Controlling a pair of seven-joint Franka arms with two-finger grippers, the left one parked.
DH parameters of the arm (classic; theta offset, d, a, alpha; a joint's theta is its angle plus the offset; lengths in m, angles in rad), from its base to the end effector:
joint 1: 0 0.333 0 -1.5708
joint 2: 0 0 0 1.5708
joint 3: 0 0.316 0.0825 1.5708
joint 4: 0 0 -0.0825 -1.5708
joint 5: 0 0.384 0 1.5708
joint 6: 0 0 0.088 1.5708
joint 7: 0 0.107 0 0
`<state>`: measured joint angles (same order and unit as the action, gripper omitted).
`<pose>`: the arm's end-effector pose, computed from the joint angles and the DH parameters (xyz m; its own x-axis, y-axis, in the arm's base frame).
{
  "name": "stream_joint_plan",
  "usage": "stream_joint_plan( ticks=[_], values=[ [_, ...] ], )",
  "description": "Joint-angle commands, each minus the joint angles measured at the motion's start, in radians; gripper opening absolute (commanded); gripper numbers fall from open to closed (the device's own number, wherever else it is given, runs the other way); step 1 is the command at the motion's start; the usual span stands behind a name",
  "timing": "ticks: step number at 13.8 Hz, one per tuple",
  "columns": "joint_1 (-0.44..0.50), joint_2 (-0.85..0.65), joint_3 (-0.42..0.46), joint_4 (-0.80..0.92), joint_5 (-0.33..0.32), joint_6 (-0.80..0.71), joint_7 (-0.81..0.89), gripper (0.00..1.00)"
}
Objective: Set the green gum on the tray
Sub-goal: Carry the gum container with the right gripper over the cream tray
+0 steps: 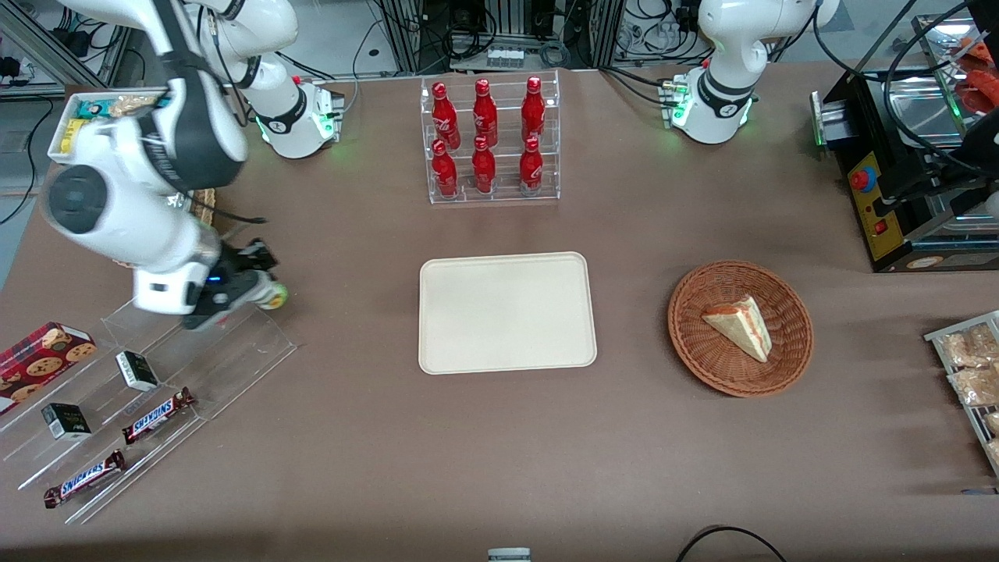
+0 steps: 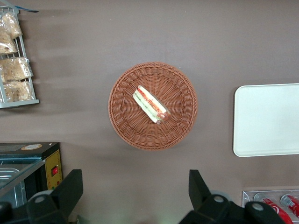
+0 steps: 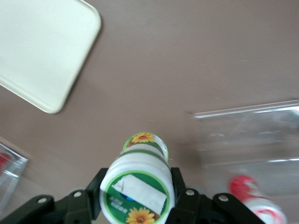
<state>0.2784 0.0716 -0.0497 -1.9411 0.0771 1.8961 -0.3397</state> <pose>0.5463 0.1334 0.4364 0.8523 0.5155 -0.0883 0.5071 -0.8559 -0.1013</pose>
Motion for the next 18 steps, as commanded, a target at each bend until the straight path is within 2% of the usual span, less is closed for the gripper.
stream_joint_plan(
  ticks=[1,9,14,18],
  values=[
    [0.1,0.068,-0.012,0.042,0.059,-0.002,0.178,0.0],
    [0.402,0.315,-0.013,0.229,0.064,0.142,0.674,0.0],
    [0.522,0.441,-0.013,0.294,0.061,0.259,0.895,0.0],
    [0.585,0.517,-0.013,0.294,0.056,0.379,0.984,0.0]
  ],
)
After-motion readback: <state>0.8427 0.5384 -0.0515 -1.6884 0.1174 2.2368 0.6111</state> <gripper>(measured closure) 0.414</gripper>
